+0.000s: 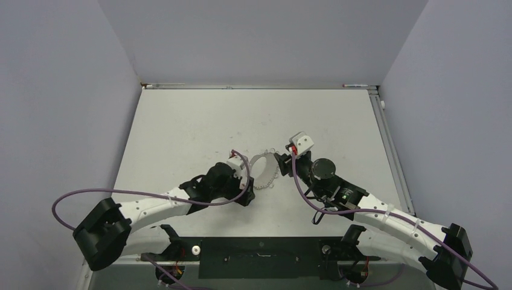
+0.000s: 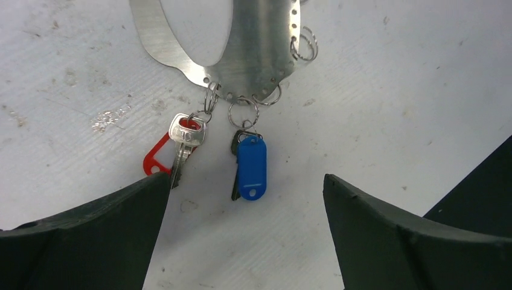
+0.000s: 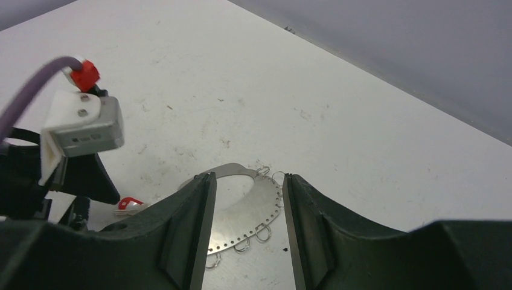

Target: Put the keys on the keyring

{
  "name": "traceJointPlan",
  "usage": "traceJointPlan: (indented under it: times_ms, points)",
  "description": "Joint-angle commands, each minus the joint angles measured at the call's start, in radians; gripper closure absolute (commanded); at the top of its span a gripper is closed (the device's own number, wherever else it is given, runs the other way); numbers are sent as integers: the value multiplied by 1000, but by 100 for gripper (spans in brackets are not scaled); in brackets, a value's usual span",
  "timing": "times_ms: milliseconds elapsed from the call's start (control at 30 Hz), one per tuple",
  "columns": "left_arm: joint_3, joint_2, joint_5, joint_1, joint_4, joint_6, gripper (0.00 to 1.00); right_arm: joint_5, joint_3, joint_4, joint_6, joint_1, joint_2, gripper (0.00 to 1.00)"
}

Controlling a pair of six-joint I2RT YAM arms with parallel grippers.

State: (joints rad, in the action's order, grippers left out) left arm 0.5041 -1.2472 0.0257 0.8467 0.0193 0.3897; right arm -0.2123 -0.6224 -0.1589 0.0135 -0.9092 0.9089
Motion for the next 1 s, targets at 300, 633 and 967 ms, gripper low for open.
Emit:
traceJointPlan:
  times_ms: [300,633,967]
  points:
    - [220,450,-408,28,-504,142,4,36,24,-176,-65,2,-41,21]
    - [259,645,-760,26,-501,-191,4,-108,122,-293,-165,1,-205,20]
    - [76,877,-820,-9,-338,-241,4,-265,274,-301,-219,2,-327,19]
